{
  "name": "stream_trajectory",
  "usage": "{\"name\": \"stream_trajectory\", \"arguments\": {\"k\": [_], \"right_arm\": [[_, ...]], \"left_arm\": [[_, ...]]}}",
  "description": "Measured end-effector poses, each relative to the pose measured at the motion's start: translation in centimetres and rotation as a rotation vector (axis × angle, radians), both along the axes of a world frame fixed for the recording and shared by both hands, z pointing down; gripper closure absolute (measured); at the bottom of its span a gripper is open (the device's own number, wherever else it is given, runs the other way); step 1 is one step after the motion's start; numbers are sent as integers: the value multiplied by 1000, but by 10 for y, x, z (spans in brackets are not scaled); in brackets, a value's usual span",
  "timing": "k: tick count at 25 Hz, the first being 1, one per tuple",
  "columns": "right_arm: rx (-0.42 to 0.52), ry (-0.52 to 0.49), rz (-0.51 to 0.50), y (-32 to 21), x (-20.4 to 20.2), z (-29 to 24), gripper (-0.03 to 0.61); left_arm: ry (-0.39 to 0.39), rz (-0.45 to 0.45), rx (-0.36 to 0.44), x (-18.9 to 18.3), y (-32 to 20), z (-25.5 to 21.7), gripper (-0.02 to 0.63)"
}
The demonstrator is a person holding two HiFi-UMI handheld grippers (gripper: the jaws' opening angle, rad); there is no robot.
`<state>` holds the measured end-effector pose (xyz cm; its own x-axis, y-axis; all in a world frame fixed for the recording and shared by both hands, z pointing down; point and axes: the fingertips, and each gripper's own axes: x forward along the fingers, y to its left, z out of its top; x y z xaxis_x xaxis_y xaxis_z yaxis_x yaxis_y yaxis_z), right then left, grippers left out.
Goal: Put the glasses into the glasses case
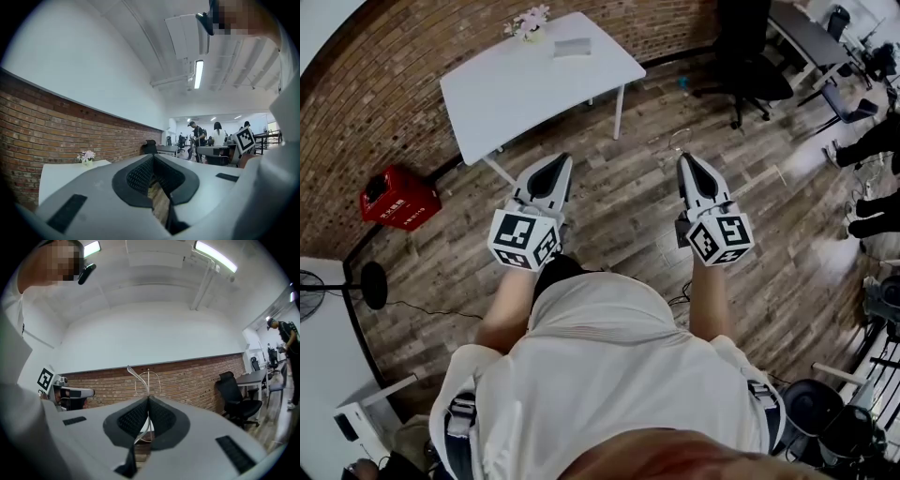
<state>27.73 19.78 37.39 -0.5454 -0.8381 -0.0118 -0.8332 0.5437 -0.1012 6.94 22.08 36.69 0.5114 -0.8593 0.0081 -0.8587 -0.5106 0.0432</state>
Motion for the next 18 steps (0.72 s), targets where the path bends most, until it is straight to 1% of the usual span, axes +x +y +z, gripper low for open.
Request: {"name": "stream_trajectory", "arguments": {"k": [5, 10, 13, 18], "right_arm": [[-1, -18, 6, 2, 6, 1, 523], [-37, -55, -5, -10, 2, 12, 522], [-61, -58, 0, -22, -7, 22, 523], [-100, -37, 7, -51, -33, 36, 522]], "left_arm": [[-3, 12, -7, 5, 0, 2, 595], [-10, 12, -43, 1, -9, 12, 595], [-12, 10, -66, -9, -21, 18, 596], [3, 16, -95, -35, -50, 30, 595]]}}
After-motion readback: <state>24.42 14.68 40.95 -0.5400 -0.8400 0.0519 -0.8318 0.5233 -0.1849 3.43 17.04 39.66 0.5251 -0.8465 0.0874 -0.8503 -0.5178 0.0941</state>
